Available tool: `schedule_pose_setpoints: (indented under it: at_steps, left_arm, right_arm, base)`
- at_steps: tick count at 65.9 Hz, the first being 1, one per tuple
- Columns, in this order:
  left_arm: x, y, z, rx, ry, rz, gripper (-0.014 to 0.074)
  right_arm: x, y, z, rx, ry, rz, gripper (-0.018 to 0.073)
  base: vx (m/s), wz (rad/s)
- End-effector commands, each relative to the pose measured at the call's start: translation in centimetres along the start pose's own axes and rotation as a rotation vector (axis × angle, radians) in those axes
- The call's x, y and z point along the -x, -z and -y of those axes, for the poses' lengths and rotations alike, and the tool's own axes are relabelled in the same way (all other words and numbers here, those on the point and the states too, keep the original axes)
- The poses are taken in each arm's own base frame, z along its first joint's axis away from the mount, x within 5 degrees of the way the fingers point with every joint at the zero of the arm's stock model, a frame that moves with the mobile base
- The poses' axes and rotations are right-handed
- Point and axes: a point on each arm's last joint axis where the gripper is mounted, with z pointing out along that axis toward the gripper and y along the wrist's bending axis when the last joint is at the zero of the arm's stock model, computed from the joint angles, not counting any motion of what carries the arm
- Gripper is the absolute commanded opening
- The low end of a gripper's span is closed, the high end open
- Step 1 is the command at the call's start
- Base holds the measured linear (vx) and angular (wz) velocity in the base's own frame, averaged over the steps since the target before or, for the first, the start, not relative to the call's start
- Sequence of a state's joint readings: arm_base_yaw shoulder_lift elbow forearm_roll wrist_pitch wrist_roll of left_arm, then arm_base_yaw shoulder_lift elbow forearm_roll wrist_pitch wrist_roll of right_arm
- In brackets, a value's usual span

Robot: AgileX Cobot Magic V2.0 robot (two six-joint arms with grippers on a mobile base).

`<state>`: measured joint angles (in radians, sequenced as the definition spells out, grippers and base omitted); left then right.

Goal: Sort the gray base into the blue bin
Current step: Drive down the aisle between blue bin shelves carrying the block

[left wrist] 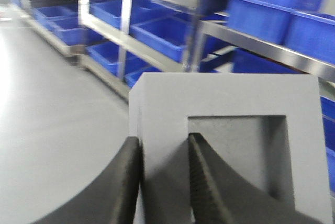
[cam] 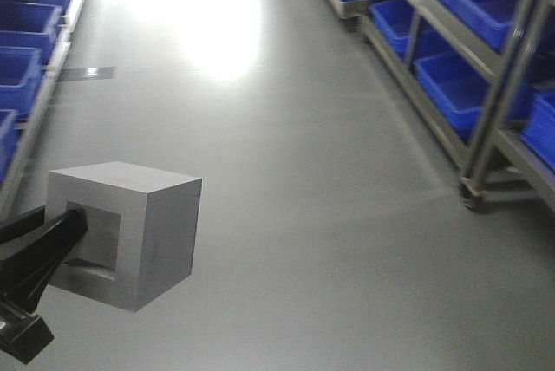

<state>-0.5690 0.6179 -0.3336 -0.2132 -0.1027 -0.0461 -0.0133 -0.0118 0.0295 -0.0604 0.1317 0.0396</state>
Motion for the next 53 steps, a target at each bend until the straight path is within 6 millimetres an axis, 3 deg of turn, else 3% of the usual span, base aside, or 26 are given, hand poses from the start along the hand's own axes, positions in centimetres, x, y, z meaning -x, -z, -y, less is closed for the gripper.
schedule_pose_setpoints:
  at_steps: [1, 23, 53]
  left_arm:
    - [2.17, 0.20, 0.40, -0.018, 0.012, 0.143, -0.0006]
    - [2.17, 0.20, 0.40, -0.018, 0.012, 0.143, -0.0006]
    - [2.17, 0.20, 0.40, -0.018, 0.012, 0.143, -0.0006]
  right_arm:
    - [0.21, 0.02, -0.01, -0.002, 0.012, 0.070, -0.0009]
    - [0.21, 0.02, -0.01, -0.002, 0.012, 0.070, -0.0009]
    - [0.21, 0.02, -0.01, -0.002, 0.012, 0.070, -0.0009]
  base:
    - [0.22, 0.74]
    - [0.25, 0.44]
    - [0.34, -0.03]
